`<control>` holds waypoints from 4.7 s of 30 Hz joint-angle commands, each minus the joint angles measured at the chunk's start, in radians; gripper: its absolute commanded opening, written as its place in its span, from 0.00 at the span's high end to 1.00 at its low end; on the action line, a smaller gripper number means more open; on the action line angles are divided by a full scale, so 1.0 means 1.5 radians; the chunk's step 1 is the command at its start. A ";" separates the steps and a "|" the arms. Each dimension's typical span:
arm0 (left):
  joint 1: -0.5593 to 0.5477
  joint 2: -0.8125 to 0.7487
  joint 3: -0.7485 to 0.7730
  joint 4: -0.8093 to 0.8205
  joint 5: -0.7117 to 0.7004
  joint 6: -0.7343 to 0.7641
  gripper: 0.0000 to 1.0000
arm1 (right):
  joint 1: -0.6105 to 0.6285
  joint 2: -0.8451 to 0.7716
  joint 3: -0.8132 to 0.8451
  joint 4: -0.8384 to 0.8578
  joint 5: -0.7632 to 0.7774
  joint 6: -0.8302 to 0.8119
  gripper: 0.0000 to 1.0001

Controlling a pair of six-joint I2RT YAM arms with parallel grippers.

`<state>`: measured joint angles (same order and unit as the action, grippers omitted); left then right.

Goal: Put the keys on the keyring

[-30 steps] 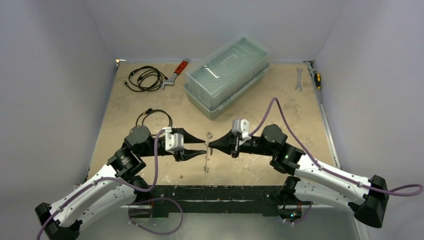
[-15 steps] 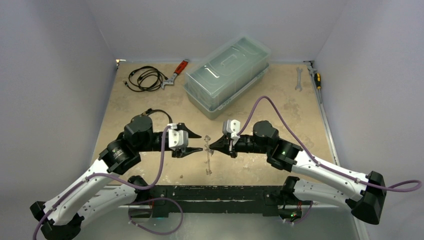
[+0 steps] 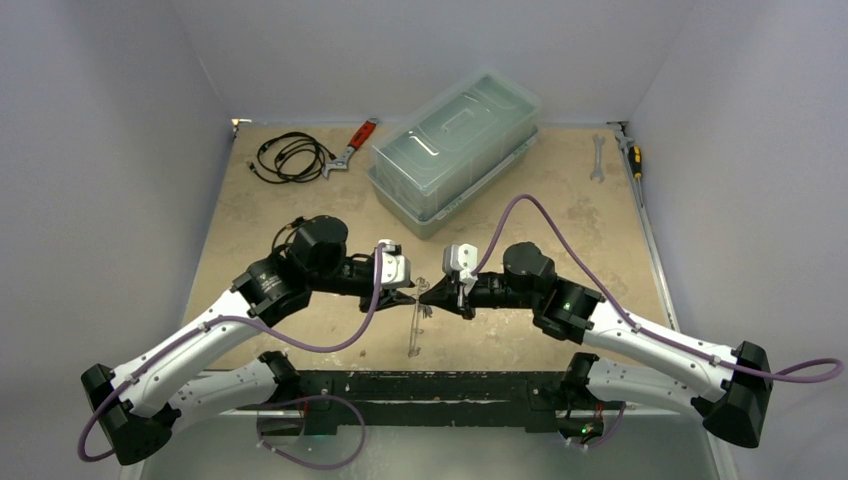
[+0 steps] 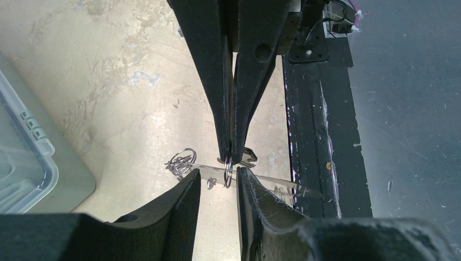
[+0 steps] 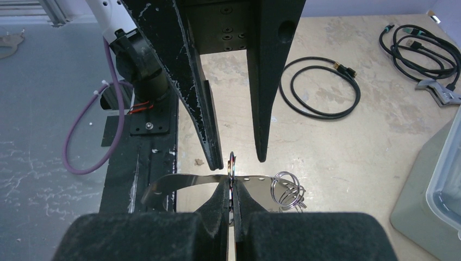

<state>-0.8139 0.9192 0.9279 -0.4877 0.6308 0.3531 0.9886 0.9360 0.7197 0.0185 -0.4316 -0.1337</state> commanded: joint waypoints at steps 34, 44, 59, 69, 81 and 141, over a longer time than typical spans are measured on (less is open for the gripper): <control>-0.043 -0.024 -0.032 0.116 -0.028 -0.009 1.00 | 0.011 -0.052 0.006 0.070 0.056 -0.002 0.61; -0.043 -0.097 -0.118 0.281 -0.017 -0.088 1.00 | 0.011 -0.192 -0.081 0.181 0.099 0.049 0.43; -0.030 -0.192 -0.214 0.529 0.009 -0.229 1.00 | 0.011 -0.185 -0.103 0.249 0.032 0.083 0.60; -0.016 -0.232 -0.269 0.671 -0.008 -0.318 1.00 | 0.011 -0.143 -0.098 0.324 -0.015 0.128 0.60; 0.000 -0.232 -0.282 0.686 0.017 -0.311 1.00 | 0.011 -0.153 -0.056 0.258 -0.005 0.114 0.51; 0.012 -0.213 -0.277 0.683 0.047 -0.327 1.00 | 0.011 -0.076 -0.031 0.221 -0.040 0.084 1.00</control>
<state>-0.8051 0.6060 0.5011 0.4667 0.7052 -0.1207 1.0012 0.8032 0.6762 0.3023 -0.4904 -0.0185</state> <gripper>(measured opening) 0.007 0.005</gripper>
